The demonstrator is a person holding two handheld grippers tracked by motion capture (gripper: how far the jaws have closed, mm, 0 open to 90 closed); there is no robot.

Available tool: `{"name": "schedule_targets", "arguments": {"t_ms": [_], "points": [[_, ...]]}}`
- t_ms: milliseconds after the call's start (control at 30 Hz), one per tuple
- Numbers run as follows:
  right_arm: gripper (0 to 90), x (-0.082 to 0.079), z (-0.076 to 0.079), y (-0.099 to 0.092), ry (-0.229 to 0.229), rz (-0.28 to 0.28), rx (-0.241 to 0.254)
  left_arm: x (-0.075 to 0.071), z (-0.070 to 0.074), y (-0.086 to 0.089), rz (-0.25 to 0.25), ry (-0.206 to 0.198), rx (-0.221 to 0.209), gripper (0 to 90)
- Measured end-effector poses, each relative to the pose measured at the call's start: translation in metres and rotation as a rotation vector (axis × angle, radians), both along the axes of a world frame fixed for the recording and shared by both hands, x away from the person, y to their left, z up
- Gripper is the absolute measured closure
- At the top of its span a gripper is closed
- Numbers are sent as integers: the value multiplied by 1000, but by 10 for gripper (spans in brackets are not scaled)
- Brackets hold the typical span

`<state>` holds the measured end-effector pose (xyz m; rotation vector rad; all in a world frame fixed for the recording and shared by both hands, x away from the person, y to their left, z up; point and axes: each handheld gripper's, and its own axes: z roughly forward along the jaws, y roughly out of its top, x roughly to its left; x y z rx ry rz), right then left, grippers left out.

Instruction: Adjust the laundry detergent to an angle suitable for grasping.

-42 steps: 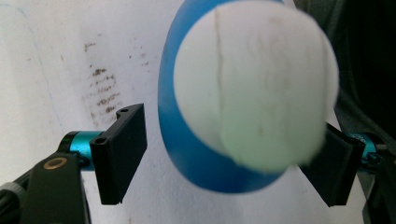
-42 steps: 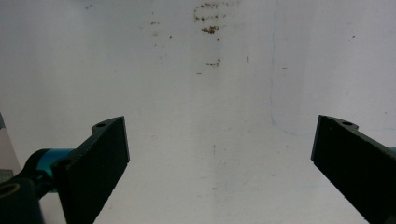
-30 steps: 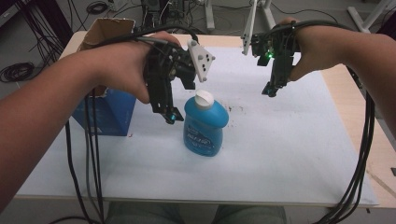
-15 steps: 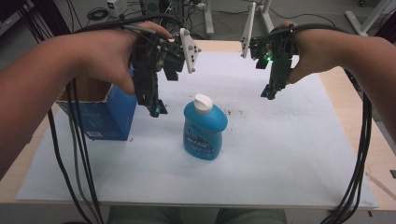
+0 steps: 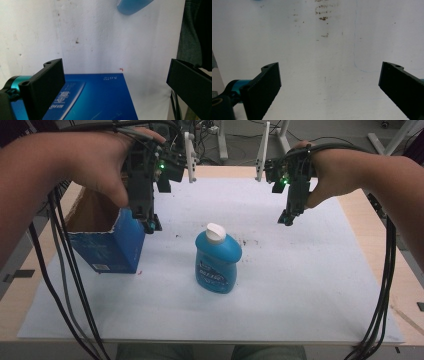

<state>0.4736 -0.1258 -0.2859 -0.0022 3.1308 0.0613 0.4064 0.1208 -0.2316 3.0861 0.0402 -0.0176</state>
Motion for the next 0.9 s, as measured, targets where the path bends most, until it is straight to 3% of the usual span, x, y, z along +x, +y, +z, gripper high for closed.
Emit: {"name": "schedule_targets", "arguments": {"t_ms": [267,900], "points": [[33,3,-2,0,5,3,0,7,6,-2,-2,29,-12,16],[33,-1,1,-2,-4,1,3,7,19,1,32,33,-42,17]]}}
